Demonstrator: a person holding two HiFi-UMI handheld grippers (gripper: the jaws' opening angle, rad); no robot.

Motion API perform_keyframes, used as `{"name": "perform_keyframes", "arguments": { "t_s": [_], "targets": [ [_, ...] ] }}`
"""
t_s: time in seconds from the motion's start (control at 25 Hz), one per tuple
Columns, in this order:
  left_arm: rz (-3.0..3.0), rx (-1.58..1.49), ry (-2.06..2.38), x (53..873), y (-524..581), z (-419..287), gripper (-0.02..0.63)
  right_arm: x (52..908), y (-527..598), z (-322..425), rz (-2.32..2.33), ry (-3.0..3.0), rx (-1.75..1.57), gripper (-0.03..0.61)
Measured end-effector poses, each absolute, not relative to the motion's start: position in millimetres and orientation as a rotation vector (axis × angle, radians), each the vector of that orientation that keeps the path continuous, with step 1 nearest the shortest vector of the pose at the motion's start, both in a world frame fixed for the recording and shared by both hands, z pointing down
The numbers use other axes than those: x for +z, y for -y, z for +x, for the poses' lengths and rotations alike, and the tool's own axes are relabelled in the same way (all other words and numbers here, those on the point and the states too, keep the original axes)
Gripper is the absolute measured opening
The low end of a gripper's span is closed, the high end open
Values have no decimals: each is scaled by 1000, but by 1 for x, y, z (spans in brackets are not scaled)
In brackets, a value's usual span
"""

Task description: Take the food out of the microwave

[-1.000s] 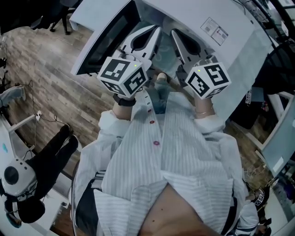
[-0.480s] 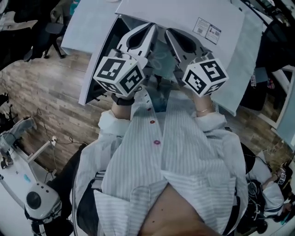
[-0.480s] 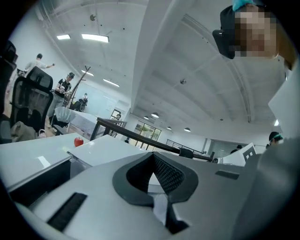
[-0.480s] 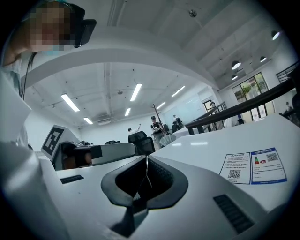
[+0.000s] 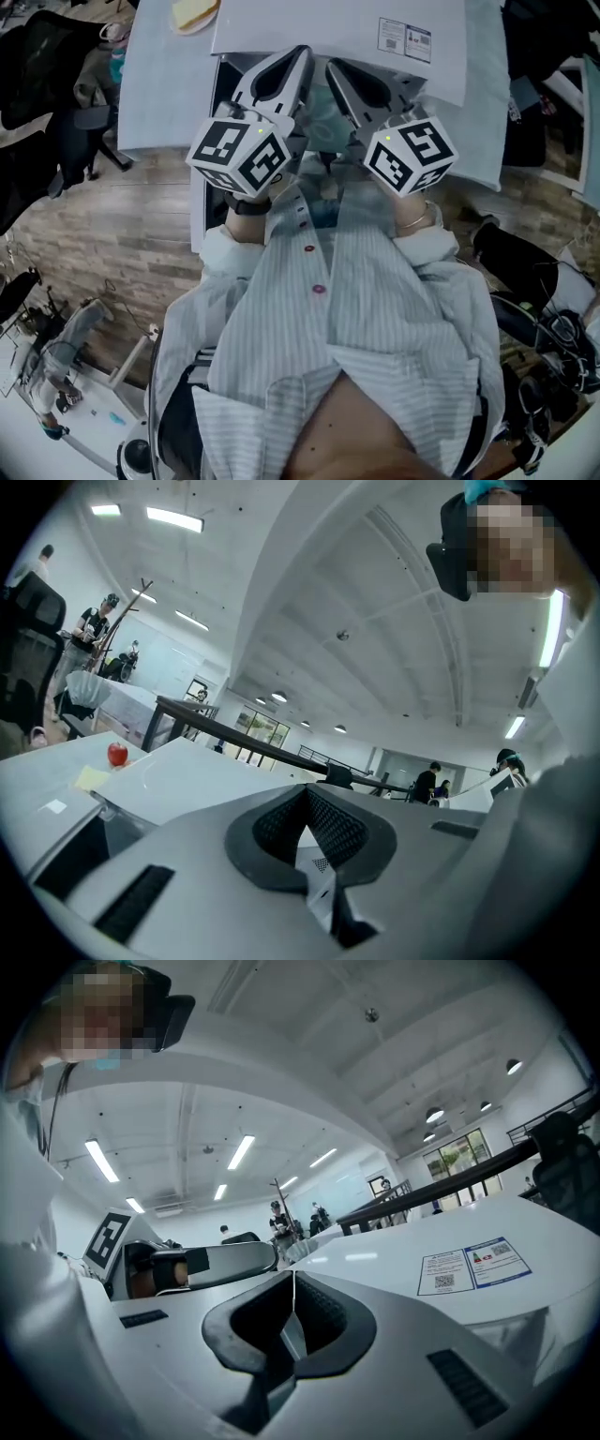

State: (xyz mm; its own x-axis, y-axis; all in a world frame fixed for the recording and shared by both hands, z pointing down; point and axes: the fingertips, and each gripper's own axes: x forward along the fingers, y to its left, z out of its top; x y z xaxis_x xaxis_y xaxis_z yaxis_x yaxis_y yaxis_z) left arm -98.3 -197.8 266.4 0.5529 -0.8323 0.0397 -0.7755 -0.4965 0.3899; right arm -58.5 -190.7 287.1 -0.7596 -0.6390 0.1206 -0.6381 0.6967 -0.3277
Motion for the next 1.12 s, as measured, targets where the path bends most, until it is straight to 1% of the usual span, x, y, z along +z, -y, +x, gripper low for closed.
{"name": "perform_keyframes", "arguments": {
  "t_s": [0.52, 0.68, 0.88, 1.12],
  "targets": [
    [2448, -213, 1209, 281, 208, -95, 8, 294, 202, -44, -1248, -2799, -566, 34],
    [2421, -202, 1196, 301, 213, -106, 8, 310, 208, -53, -1261, -2793, -603, 34],
    [2388, -173, 1175, 313, 208, -90, 8, 318, 200, -36, -1292, -2775, -662, 34],
    [2330, -119, 1147, 351, 208, -88, 8, 354, 200, -30, -1355, -2751, -759, 34]
  ]
}}
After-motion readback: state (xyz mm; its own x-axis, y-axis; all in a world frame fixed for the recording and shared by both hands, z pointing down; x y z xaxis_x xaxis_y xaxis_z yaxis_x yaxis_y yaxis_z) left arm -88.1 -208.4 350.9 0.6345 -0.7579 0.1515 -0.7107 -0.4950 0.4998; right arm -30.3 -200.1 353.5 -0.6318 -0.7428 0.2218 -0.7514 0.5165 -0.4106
